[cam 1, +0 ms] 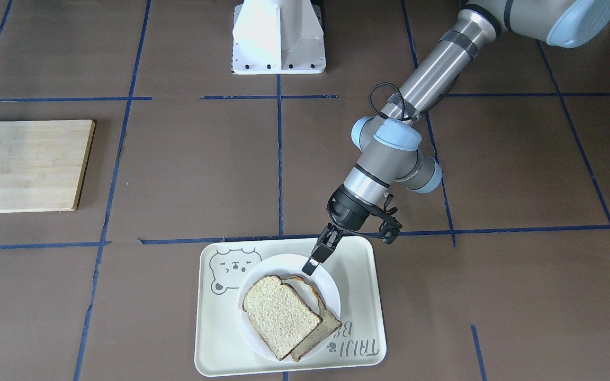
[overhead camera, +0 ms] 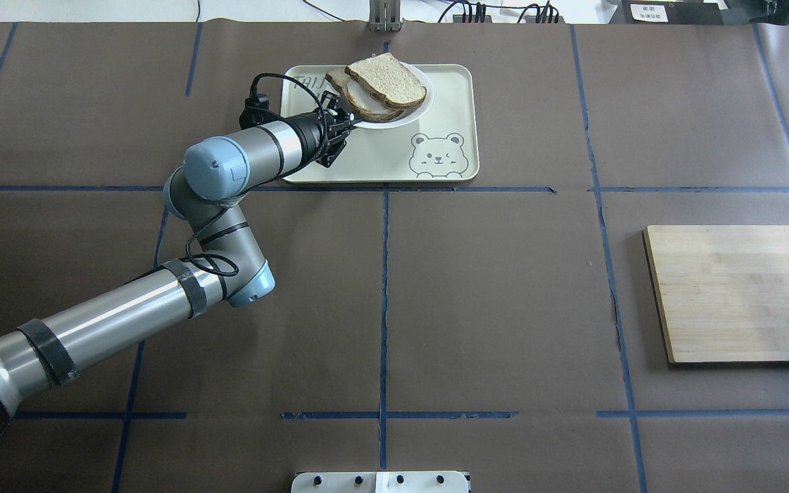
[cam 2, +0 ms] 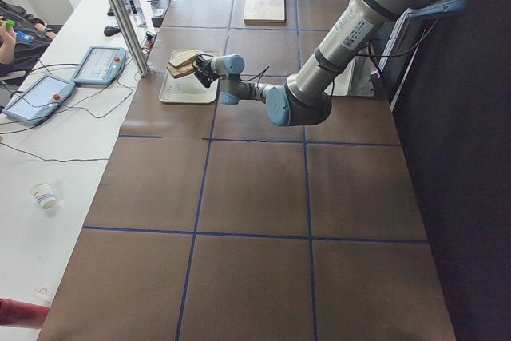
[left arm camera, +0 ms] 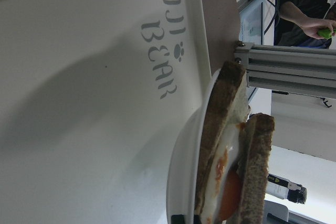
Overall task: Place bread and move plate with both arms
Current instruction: 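Lower the plate onto the tray and release it with the left gripper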
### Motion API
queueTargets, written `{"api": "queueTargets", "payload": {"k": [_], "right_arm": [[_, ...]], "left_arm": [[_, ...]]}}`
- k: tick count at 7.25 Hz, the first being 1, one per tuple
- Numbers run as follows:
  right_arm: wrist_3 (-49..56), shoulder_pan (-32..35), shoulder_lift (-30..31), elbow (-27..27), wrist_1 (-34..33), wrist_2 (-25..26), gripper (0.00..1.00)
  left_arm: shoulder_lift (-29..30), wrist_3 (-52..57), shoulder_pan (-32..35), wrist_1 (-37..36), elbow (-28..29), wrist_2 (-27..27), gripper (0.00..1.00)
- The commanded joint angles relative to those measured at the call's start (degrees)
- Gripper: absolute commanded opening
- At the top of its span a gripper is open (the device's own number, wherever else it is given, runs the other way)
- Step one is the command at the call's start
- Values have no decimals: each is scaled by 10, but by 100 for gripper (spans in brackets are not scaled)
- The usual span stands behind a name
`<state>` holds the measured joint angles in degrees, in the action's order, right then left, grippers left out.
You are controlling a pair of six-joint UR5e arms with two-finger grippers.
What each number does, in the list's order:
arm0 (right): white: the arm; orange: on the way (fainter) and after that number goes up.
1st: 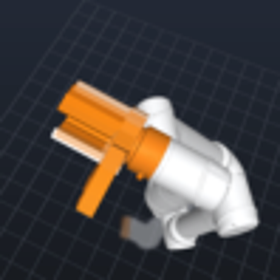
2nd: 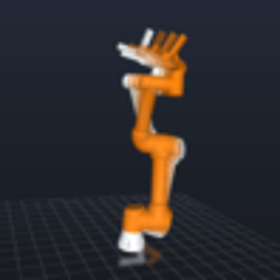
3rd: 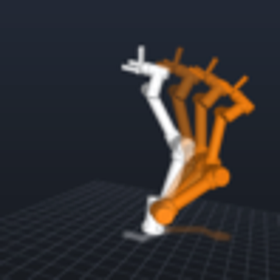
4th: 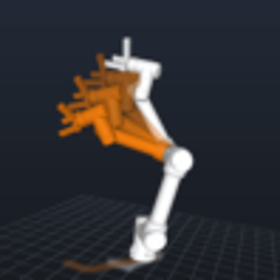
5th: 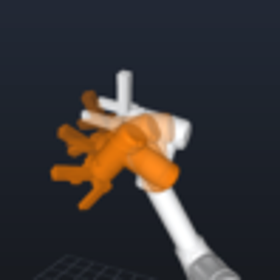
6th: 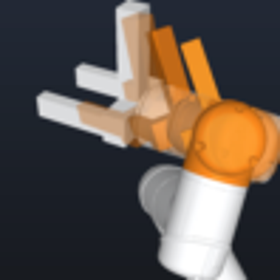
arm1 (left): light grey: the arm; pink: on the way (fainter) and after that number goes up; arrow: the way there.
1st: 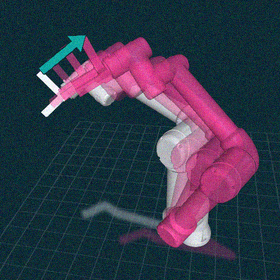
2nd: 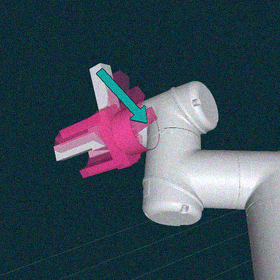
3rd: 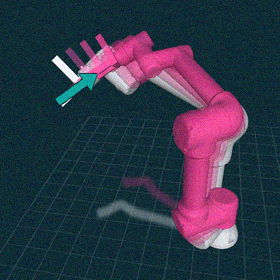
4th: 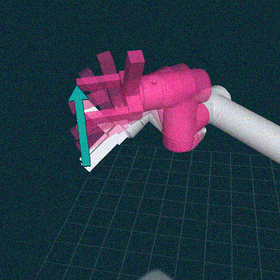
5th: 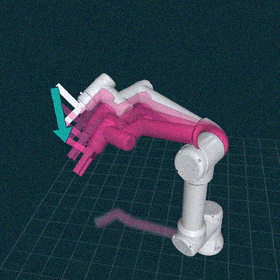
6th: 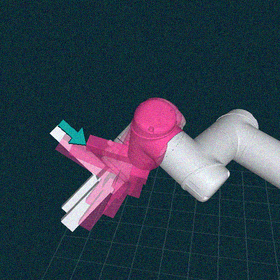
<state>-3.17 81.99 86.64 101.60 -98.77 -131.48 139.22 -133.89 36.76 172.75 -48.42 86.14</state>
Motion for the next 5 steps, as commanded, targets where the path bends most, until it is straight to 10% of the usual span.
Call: {"api": "queueTargets", "payload": {"k": [1, 3, 5], "right_arm": [[-1, 0, -2, -1, 0, 0, 100], [-1, 0, -3, -1, 1, 0, 100], [-2, 1, -2, -1, 1, -1, 100]], "left_arm": [[1, 5, 0, -2, 4, 2, 11], [1, 26, 0, -7, 3, 3, 100], [-9, 91, 23, -69, -19, 71, 100]]}}
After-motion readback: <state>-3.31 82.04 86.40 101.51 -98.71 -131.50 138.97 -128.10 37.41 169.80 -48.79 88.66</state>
